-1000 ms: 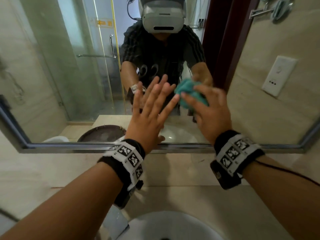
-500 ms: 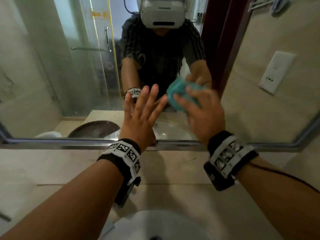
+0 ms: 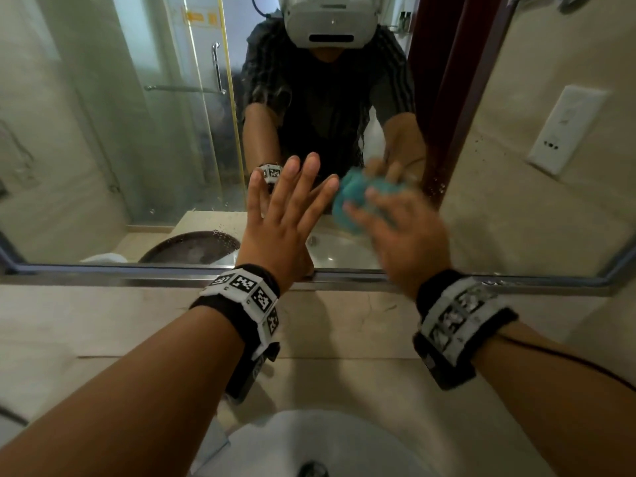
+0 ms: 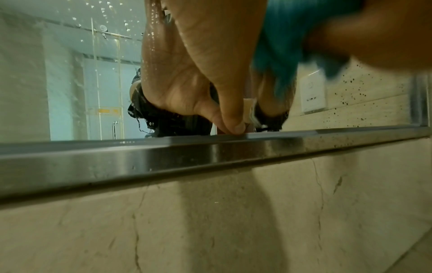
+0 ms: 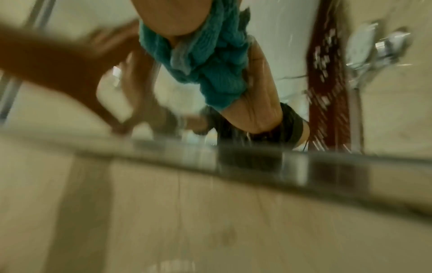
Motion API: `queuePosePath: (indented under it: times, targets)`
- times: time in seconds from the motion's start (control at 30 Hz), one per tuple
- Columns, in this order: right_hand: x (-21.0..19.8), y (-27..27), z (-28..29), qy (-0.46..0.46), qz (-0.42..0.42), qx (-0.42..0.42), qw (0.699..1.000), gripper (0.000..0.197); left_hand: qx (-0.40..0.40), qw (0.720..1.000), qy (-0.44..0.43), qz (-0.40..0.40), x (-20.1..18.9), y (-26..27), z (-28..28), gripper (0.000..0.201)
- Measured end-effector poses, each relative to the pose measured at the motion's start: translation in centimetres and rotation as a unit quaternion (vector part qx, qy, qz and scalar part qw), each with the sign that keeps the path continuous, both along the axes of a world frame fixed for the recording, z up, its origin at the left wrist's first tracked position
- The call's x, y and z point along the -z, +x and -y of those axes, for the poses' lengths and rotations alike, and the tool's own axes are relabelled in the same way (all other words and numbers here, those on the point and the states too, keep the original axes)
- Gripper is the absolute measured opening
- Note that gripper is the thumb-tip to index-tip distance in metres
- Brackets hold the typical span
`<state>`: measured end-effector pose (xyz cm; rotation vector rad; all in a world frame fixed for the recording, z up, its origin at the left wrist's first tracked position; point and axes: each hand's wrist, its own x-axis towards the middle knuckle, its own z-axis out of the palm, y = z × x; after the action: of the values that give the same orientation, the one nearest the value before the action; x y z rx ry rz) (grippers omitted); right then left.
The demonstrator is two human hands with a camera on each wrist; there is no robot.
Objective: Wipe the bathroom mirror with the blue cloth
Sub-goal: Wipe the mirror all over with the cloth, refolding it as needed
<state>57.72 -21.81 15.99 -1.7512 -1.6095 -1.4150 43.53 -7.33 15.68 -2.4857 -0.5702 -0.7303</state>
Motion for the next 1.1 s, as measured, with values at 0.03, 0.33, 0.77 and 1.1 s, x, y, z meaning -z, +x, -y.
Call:
queuePosePath:
  times: [0.03,0.33,0.77,1.1]
  targets:
    - [2.5,0.1,0.5,-0.083,0.026,0.004,0.996,0.037,0.007,1.000,-0.002,0.005,0.0,0.0,0.0,0.130]
    - [-2.7,0.0,0.2,-0.124,-0.014,-0.025,0.992,0.035,-0.019,1.000,0.016,0.001,0.1,0.0,0.2,0.129]
    - [4.8,3.6,6.1,-0.231,-0.004,0.001,0.973,0.055,-0.033,0.999,-0.002,-0.024,-0.1,-0.1,0.5,0.139]
    - [5.7,0.4,2.8,-0.207,-0.063,0.010,0.976,0.041,-0.009,1.000,0.007,-0.008,0.1,-0.1,-0.1,0.140]
